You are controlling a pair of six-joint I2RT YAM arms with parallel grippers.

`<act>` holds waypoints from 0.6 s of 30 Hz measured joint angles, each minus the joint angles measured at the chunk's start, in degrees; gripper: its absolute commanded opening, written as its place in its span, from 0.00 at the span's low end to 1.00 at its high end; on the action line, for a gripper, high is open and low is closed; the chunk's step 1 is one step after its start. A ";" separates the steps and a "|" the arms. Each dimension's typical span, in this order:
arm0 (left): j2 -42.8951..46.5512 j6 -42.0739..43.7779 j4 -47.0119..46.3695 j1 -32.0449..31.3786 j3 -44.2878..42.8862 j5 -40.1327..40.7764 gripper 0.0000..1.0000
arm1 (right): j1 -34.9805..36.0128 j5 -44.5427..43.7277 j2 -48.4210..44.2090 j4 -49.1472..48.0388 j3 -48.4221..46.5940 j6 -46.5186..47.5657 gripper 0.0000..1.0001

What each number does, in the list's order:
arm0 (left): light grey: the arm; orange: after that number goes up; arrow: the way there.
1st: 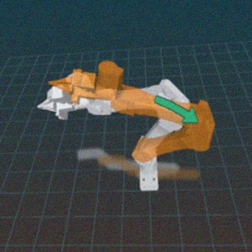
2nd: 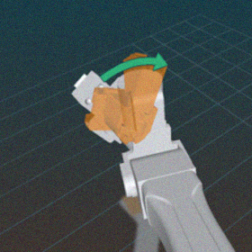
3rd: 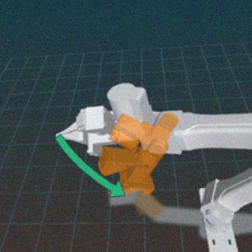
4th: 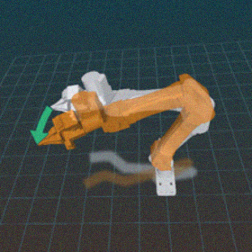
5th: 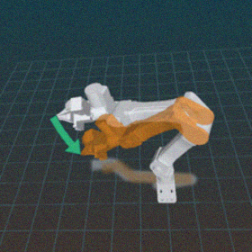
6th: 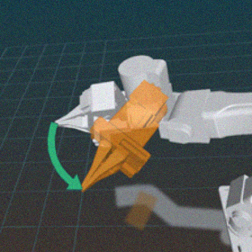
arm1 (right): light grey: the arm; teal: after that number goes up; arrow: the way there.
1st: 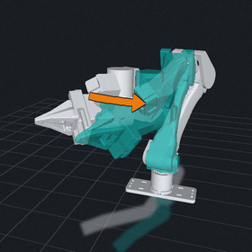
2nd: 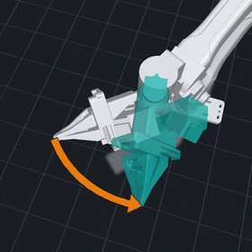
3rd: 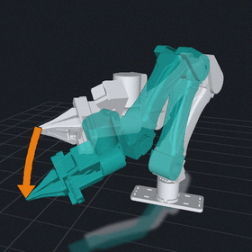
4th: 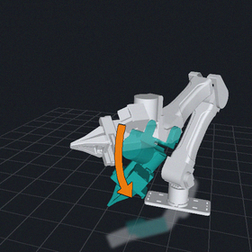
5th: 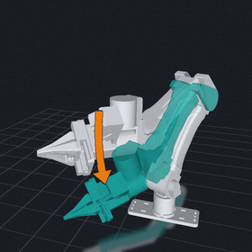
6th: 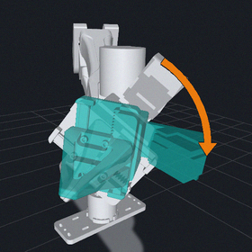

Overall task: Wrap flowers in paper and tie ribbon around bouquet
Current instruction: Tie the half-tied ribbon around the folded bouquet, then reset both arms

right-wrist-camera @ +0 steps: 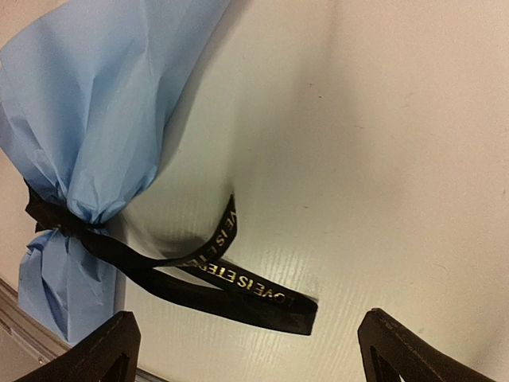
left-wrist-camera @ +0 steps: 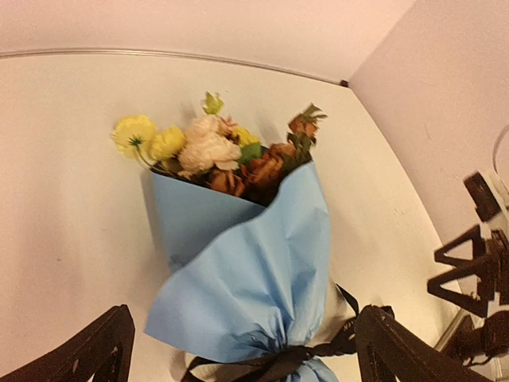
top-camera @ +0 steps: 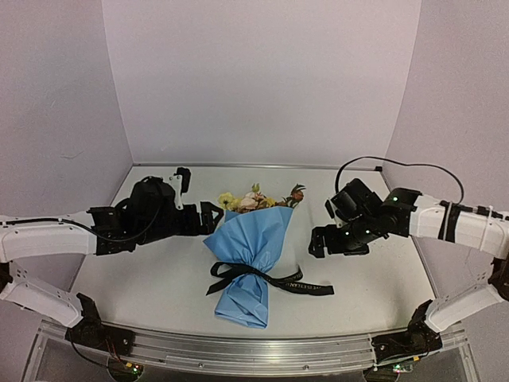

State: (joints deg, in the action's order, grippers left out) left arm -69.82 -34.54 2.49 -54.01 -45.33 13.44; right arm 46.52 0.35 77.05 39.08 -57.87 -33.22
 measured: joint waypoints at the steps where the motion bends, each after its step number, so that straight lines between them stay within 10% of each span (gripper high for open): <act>1: 0.72 0.00 0.88 1.17 -0.54 0.43 1.00 | 0.00 -0.82 -1.67 0.35 1.10 0.38 0.98; 18: 1.95 -0.83 13.12 2.92 -9.71 9.75 1.00 | 0.00 -12.64 -20.48 5.47 12.30 3.60 0.98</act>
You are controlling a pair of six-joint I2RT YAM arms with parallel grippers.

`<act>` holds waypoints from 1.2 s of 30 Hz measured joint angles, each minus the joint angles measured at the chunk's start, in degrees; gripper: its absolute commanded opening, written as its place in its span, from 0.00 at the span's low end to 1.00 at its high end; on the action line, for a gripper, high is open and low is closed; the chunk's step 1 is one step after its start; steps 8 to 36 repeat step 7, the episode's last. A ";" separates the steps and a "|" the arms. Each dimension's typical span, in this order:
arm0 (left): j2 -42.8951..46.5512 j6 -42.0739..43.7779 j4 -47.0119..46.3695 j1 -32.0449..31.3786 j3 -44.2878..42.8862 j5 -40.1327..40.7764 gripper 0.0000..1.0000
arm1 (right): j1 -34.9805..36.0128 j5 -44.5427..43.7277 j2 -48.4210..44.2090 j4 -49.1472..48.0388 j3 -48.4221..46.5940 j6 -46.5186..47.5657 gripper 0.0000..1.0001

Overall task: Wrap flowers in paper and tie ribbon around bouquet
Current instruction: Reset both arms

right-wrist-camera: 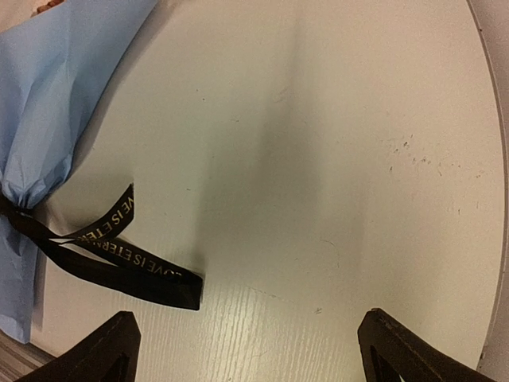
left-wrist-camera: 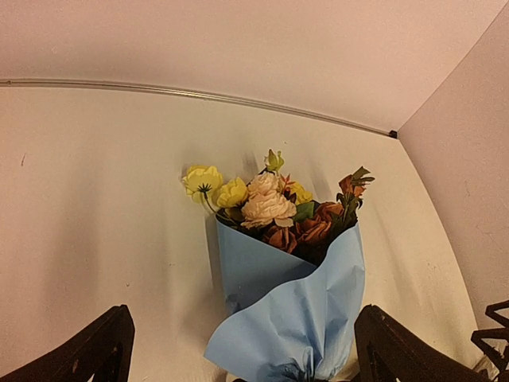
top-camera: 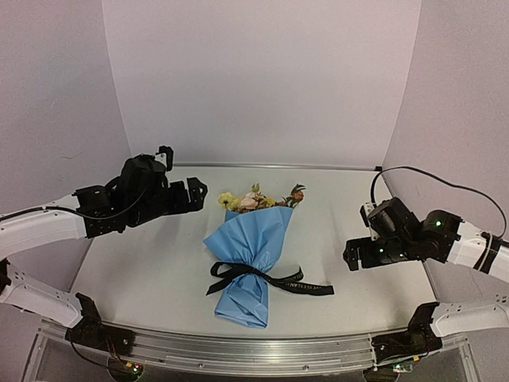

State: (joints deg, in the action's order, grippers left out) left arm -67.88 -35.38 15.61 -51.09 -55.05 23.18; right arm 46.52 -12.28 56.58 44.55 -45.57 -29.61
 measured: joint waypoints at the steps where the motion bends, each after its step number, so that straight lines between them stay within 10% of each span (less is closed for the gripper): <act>1: -0.01 -0.27 0.22 0.00 -0.01 0.15 1.00 | 0.00 -0.13 0.00 0.12 -0.01 0.12 0.98; 36: -0.44 -0.70 1.23 0.00 -0.02 0.60 1.00 | 0.00 -0.50 0.00 0.45 0.01 0.52 0.98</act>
